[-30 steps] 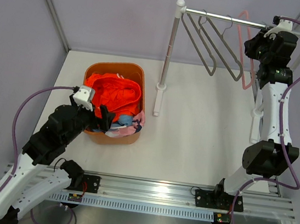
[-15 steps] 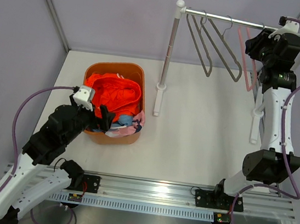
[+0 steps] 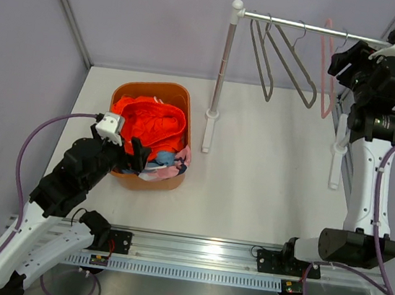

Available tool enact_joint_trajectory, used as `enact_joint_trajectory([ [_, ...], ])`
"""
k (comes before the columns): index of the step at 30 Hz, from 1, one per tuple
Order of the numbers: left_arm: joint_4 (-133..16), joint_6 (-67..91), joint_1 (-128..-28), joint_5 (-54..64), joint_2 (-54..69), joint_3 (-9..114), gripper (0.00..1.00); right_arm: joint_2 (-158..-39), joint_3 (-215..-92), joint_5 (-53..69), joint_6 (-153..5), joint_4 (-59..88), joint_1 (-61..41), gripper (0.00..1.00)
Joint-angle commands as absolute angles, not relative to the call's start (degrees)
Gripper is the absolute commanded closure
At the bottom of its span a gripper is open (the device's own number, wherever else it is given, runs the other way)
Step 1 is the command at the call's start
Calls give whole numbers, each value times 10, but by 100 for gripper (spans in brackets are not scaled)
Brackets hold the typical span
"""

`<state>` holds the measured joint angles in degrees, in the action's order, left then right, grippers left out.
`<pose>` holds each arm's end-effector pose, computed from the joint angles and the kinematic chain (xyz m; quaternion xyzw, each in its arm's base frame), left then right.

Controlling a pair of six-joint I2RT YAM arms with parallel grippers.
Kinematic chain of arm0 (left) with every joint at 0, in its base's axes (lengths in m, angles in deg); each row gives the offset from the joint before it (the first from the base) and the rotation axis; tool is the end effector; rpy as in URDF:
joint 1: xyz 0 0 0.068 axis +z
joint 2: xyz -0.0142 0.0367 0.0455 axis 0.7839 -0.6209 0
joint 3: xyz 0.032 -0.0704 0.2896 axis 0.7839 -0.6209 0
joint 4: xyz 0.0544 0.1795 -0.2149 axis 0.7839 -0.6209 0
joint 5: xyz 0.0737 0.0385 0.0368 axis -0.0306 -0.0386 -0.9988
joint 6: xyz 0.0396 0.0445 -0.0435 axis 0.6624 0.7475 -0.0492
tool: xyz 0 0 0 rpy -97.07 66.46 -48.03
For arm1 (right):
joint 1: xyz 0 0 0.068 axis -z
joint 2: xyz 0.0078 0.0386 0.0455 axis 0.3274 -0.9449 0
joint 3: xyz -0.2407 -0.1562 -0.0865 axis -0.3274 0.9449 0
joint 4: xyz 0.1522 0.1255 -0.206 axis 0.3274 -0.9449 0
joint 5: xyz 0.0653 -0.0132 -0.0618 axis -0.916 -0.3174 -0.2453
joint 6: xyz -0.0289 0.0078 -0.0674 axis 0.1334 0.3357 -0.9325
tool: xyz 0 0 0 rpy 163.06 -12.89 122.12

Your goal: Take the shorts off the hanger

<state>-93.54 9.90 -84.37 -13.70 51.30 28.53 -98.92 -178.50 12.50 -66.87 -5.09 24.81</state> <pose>0.1266 -0.0680 0.3625 0.0805 0.7959 -0.1653 0.5769 0.3479 -0.0311 0.5435 0.1023 0.7078 0.0718 0.6953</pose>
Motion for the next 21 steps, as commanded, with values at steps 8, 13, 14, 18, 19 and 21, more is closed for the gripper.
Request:
enact_joint_trajectory([
  [8, -918, 112, -847, -164, 505, 284, 1, -801, -1673, 101, -599, -44, 249, 21],
  [13, -918, 114, -848, -168, 504, 285, 1, -710, -1557, 16, -554, -51, 236, 1],
  [14, -919, 114, -847, -164, 503, 285, 1, -700, -1541, 7, -558, -55, 227, 1],
  [18, -919, 116, -847, -155, 498, 286, 1, -659, -1476, 78, -591, -88, 111, 0],
  [19, -918, 117, -847, -152, 498, 286, 1, -655, -1455, 101, -592, -98, 62, 1],
  [21, -916, 118, -847, -152, 497, 284, 1, -634, -1409, 116, -582, -93, 27, 1],
])
